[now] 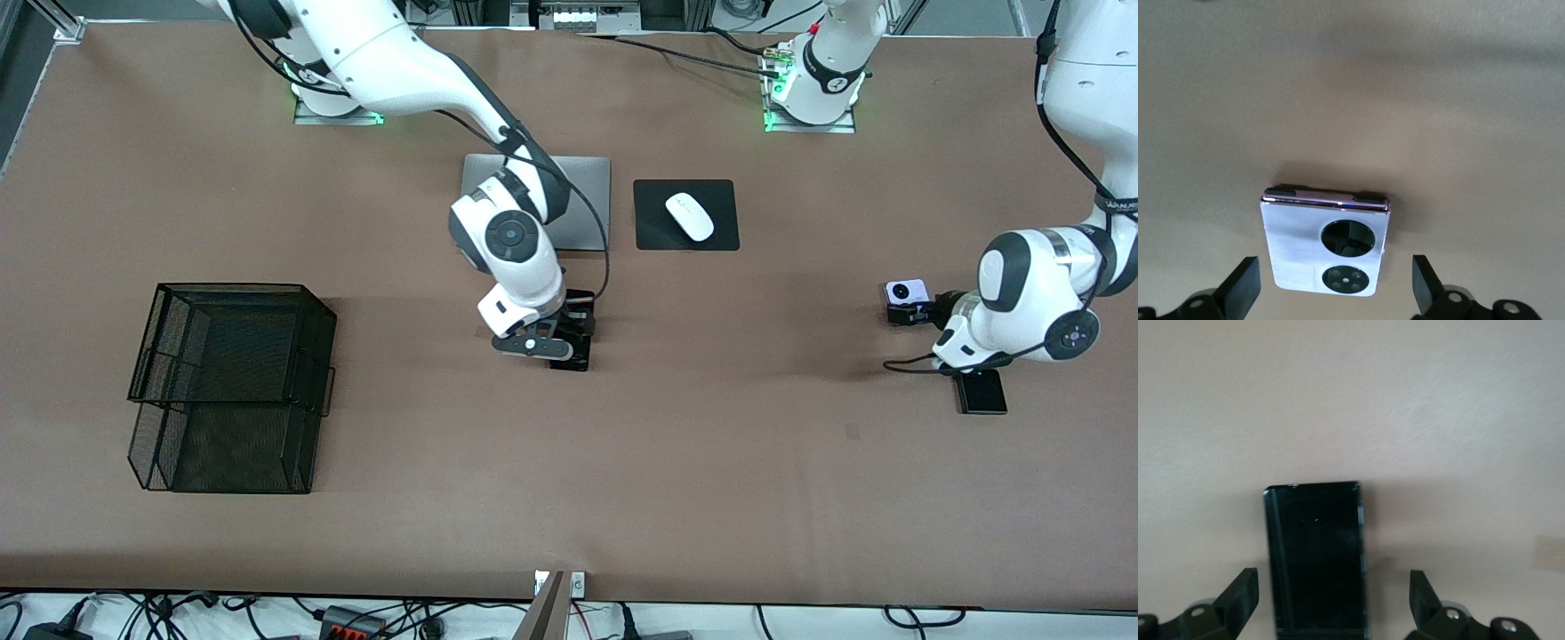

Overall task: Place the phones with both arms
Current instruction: 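Grasp the black phone with the right gripper while the left gripper grasps the flip phone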

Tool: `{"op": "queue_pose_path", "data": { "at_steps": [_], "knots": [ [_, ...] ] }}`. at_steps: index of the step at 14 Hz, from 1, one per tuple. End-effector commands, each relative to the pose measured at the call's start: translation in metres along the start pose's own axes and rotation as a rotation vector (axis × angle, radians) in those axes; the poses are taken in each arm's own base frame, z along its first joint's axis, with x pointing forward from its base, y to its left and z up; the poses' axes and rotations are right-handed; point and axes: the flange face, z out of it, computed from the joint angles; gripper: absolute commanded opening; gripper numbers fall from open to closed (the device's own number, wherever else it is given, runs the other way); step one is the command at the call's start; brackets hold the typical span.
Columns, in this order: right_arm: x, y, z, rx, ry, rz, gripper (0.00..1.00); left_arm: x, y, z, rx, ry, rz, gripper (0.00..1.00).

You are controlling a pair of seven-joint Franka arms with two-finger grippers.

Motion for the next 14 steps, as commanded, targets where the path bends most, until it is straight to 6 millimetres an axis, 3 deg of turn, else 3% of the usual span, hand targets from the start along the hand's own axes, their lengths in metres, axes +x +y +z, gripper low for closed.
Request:
{"op": "queue_pose_path", "data": {
  "at_steps": [1,5,9,11,14],
  "knots": [
    [-0.008,-0.019,0.017,0.002,0.015,0.042,1.0,-0.013,-0.004,-0.003,0.008,0.018,0.014,1.0],
    [-0.018,-0.024,0.029,-0.004,0.02,0.021,1.0,-0.013,-0.006,0.011,-0.003,0.05,0.016,1.0],
    [-0.02,-0.024,0.027,-0.051,0.052,-0.039,1.0,-0.013,-0.006,0.016,0.004,0.048,0.027,1.0],
    [-0.016,-0.029,0.017,-0.037,0.062,-0.038,1.0,-0.012,-0.007,0.016,0.017,0.051,0.034,1.0],
    [-0.02,-0.028,0.024,-0.049,0.055,-0.04,1.0,-0.012,-0.011,0.022,0.033,0.058,0.043,1.0]
  ]
}}
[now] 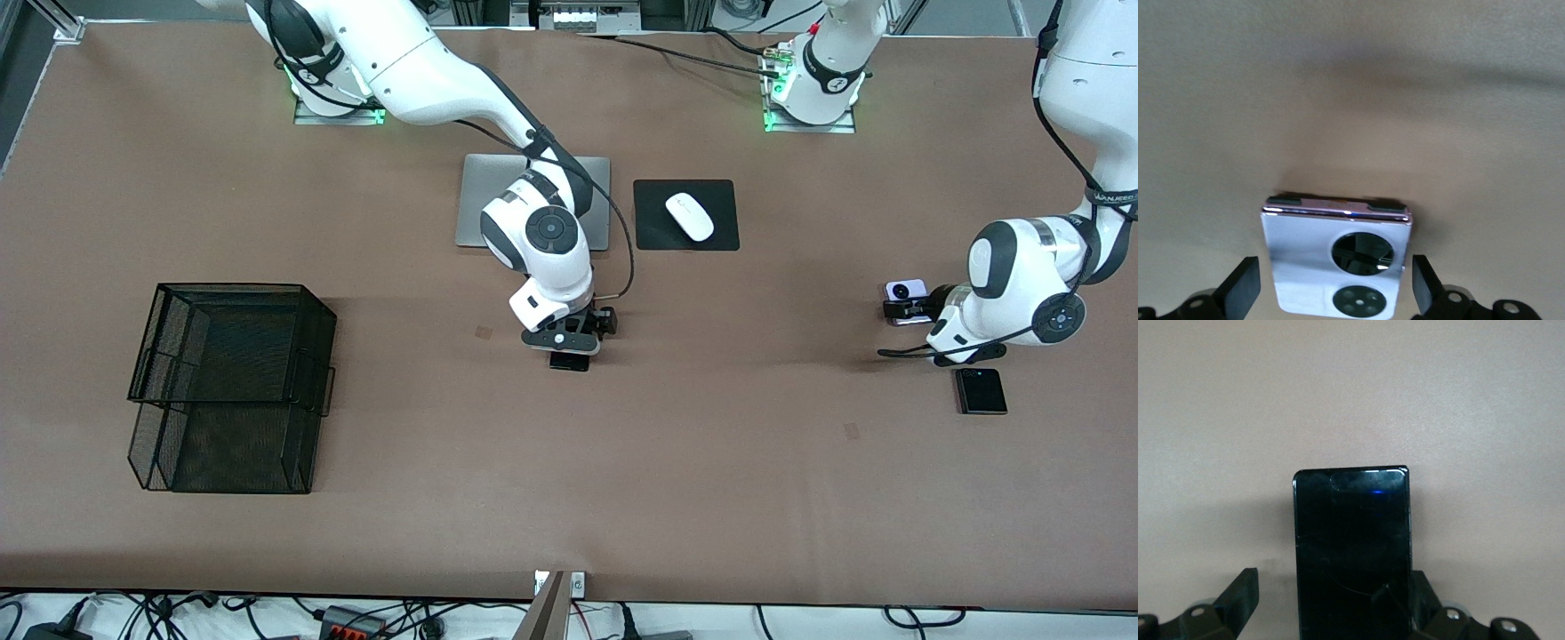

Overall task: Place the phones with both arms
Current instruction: 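Carry the black phone into the basket while the left gripper moves the flip phone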

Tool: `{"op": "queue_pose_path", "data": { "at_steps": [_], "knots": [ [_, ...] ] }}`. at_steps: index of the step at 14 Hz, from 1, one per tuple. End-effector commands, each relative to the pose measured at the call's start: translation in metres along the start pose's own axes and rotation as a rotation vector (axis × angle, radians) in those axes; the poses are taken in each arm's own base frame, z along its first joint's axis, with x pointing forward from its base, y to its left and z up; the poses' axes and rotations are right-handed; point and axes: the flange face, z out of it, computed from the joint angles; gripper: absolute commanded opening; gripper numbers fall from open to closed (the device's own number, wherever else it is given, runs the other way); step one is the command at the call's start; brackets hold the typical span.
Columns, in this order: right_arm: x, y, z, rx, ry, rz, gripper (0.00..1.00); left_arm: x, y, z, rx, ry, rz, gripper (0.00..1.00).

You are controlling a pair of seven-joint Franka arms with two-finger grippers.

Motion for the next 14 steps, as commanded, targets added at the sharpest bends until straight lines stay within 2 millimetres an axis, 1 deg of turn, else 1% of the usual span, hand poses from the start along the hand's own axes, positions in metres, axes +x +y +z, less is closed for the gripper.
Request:
{"op": "queue_pose_path", "data": {
  "at_steps": [1,2,3,4,5,6,7,8,9,11,13,14],
  "knots": [
    [-0.006,-0.008,0.003,-0.021,0.01,-0.006,1.0,-0.007,-0.005,0.005,0.01,0.025,0.025,1.0],
    [-0.012,-0.011,0.004,-0.022,0.008,-0.017,1.0,-0.007,-0.004,0.006,0.008,0.03,0.026,1.0],
    [-0.013,-0.011,0.006,-0.027,0.007,-0.018,1.0,-0.007,-0.004,0.006,0.007,0.033,0.026,0.91],
    [-0.014,-0.009,0.007,-0.044,-0.001,-0.019,1.0,-0.007,-0.004,0.007,0.006,0.031,0.027,0.69],
    [-0.013,-0.007,0.006,-0.066,-0.004,-0.026,1.0,-0.007,-0.004,0.008,0.004,0.028,0.026,0.53],
    [-0.013,-0.006,0.006,-0.083,-0.002,-0.037,1.0,-0.007,-0.003,0.007,0.004,0.029,0.026,0.4],
    [-0.014,-0.005,0.006,-0.095,-0.004,-0.042,1.0,-0.007,-0.002,0.004,0.005,0.03,0.028,0.34],
    [-0.014,-0.004,0.007,-0.11,-0.002,-0.051,1.0,-0.007,0.001,-0.001,0.007,0.035,0.033,0.33],
    [-0.014,-0.003,0.008,-0.119,0.006,-0.062,1.0,-0.009,0.01,-0.009,0.011,0.023,0.049,0.3],
    [-0.015,-0.004,0.008,-0.117,0.006,-0.063,1.0,-0.012,0.029,-0.044,0.026,0.007,0.069,0.3],
    [-0.015,-0.004,0.009,-0.113,0.008,-0.054,1.0,-0.014,0.056,-0.08,0.036,-0.019,0.11,0.3],
    [-0.016,-0.005,0.011,-0.112,0.007,-0.052,1.0,-0.016,0.072,-0.093,0.043,-0.036,0.126,0.3]
  ]
}}
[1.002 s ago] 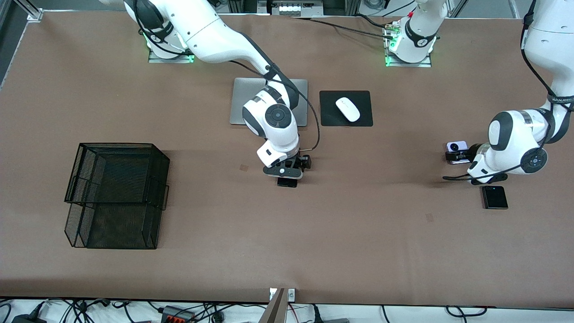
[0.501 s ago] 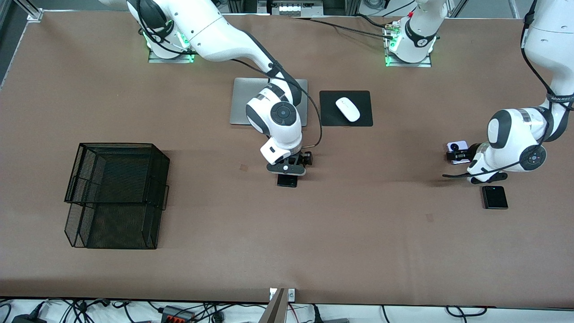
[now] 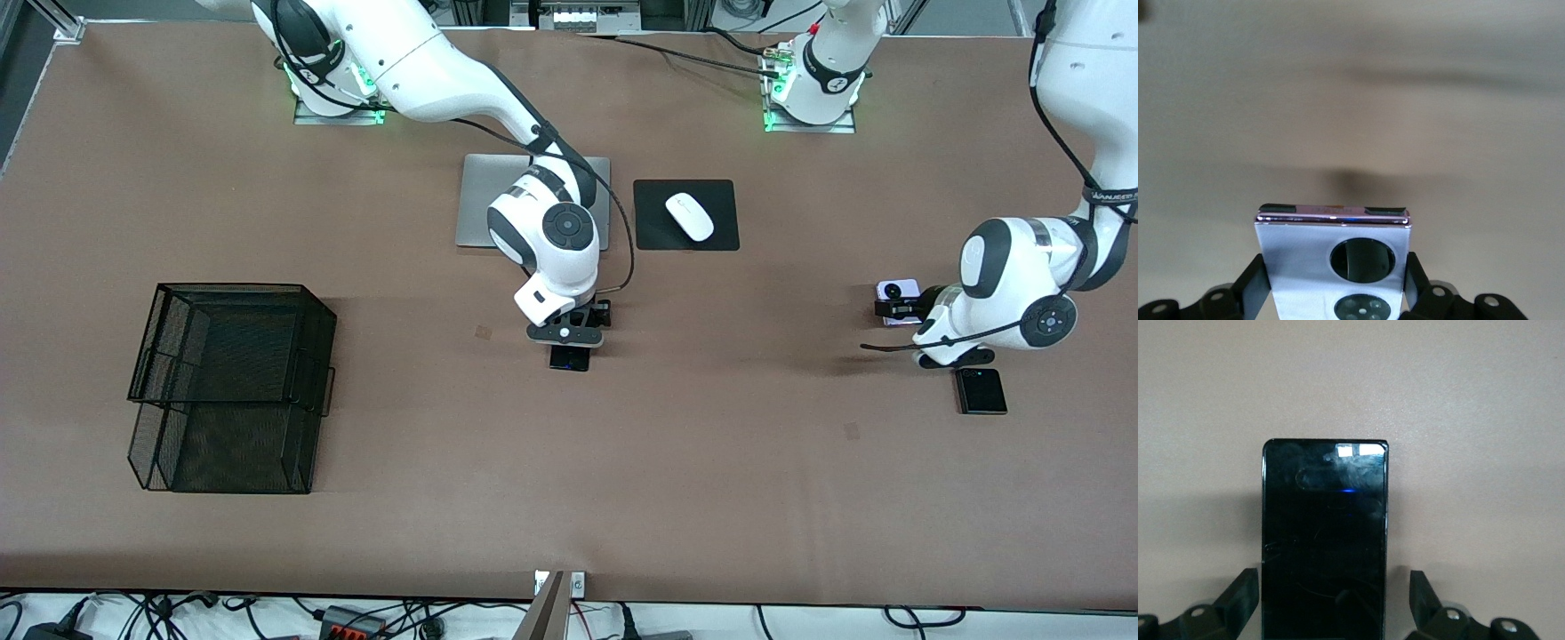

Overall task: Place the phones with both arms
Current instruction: 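Carry the black phone into the basket while the left gripper moves the flip phone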

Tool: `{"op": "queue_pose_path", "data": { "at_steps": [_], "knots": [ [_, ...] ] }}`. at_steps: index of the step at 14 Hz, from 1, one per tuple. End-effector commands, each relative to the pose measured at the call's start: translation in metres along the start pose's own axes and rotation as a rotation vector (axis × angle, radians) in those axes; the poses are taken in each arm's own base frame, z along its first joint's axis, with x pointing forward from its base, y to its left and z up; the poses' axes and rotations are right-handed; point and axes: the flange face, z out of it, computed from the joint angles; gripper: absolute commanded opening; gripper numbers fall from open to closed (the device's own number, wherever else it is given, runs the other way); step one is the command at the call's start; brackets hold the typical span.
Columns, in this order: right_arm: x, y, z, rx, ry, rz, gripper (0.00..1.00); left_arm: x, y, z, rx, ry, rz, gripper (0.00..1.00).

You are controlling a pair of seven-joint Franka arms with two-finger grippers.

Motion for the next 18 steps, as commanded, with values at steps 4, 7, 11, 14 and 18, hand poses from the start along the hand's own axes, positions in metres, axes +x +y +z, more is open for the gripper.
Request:
{"op": "queue_pose_path", "data": {
  "at_steps": [4,7,11,14,18],
  "knots": [
    [-0.002,-0.005,0.011,-0.005,0.02,0.013,1.0,-0.008,0.097,-0.084,0.028,0.047,0.052,0.31],
    [-0.002,-0.006,0.012,0.0,0.023,0.013,1.0,-0.005,0.119,-0.097,0.027,0.076,0.052,0.31],
    [0.004,-0.001,0.007,-0.006,0.027,-0.001,0.3,-0.001,0.153,-0.116,-0.013,0.109,0.057,0.31],
    [0.038,0.02,-0.03,-0.002,0.042,0.039,0.24,-0.001,0.179,-0.137,-0.057,0.139,0.049,0.31],
    [0.103,0.103,-0.111,-0.093,-0.02,0.03,0.24,0.005,0.224,-0.141,-0.155,0.124,0.047,0.3]
  ]
}}
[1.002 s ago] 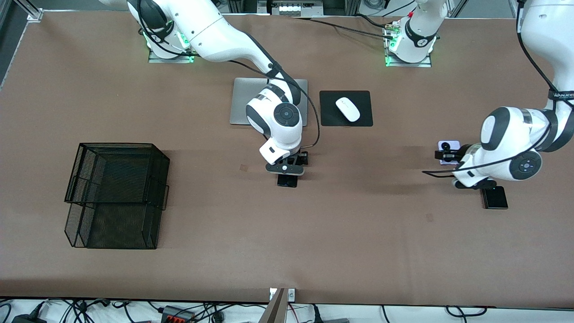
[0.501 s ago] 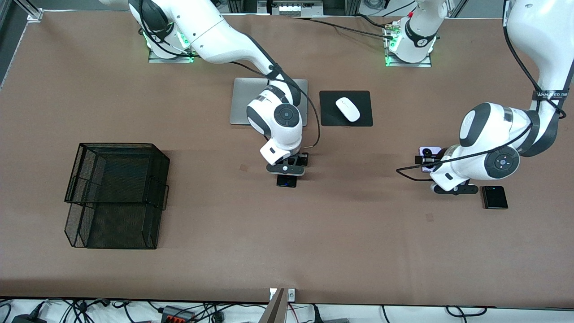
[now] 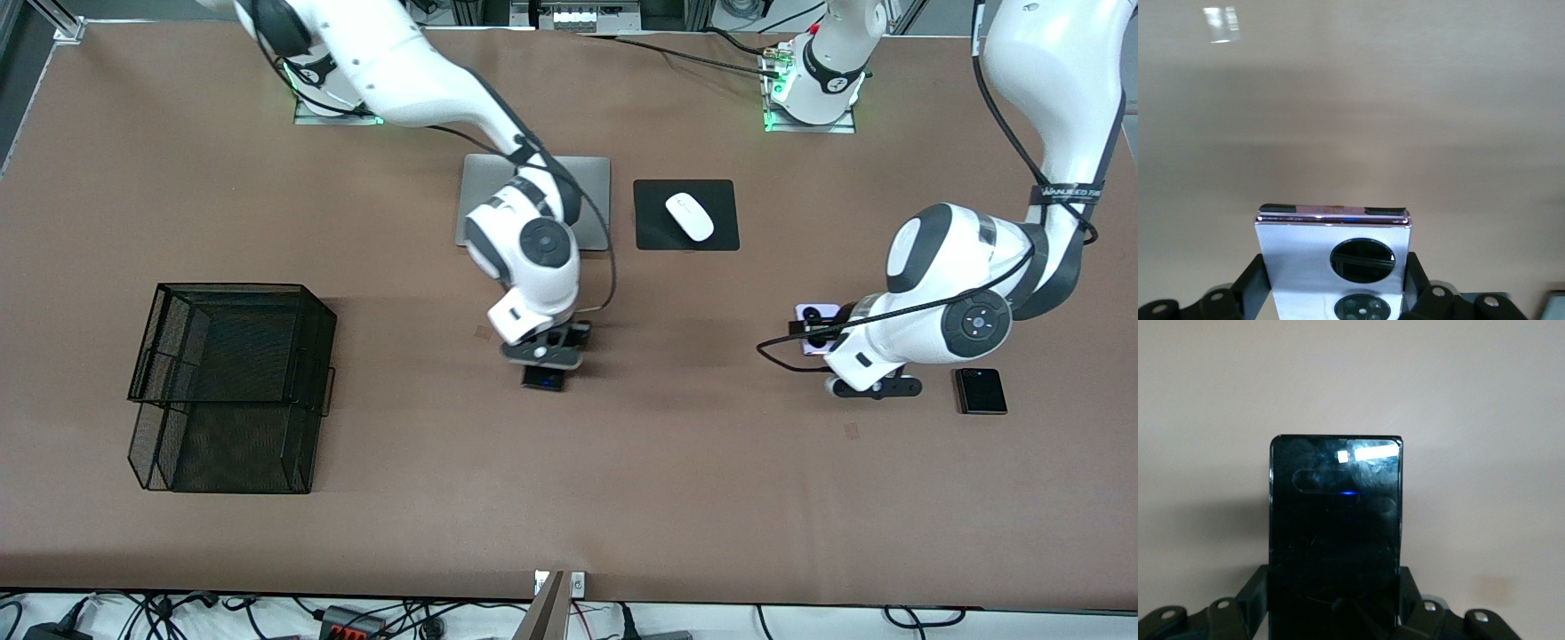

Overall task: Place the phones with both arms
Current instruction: 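Carry the black phone into the basket while the left gripper moves the flip phone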

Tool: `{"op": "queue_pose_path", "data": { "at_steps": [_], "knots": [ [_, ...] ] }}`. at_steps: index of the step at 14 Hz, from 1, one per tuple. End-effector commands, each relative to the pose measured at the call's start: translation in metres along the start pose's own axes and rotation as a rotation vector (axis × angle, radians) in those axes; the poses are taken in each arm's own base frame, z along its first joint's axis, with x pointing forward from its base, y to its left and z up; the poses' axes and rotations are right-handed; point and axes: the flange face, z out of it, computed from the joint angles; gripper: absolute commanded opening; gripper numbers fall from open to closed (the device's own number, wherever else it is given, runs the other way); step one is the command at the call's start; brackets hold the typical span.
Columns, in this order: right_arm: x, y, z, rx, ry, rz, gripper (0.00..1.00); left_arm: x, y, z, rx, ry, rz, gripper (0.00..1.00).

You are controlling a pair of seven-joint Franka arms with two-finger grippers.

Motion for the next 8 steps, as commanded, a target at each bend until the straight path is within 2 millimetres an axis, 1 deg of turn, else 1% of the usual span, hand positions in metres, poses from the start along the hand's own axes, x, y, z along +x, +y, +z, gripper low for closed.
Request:
{"op": "queue_pose_path", "data": {
  "at_steps": [1,2,3,4,5,6,8],
  "knots": [
    [0.043,0.074,-0.068,-0.077,-0.057,0.01,0.24,0.007,0.052,0.008,-0.074,-0.036,0.027,0.3],
    [0.057,0.103,-0.081,-0.105,-0.093,0.004,0.24,0.002,0.087,0.017,-0.07,-0.04,0.064,0.3],
    [0.066,0.128,-0.09,-0.12,-0.123,-0.017,0.24,0.002,0.118,0.025,-0.079,-0.037,0.075,0.29],
    [0.073,0.157,-0.098,-0.133,-0.156,-0.035,0.24,0.002,0.149,0.034,-0.089,-0.028,0.06,0.29],
    [0.078,0.179,-0.103,-0.142,-0.178,-0.054,0.24,0.001,0.177,0.043,-0.105,-0.001,0.039,0.29],
    [0.081,0.202,-0.103,-0.156,-0.218,-0.074,0.24,-0.002,0.207,0.057,-0.135,0.036,0.026,0.29],
    [0.09,0.247,-0.105,-0.179,-0.289,-0.062,0.24,-0.008,0.248,0.086,-0.191,0.087,0.037,0.29]
  ]
}}
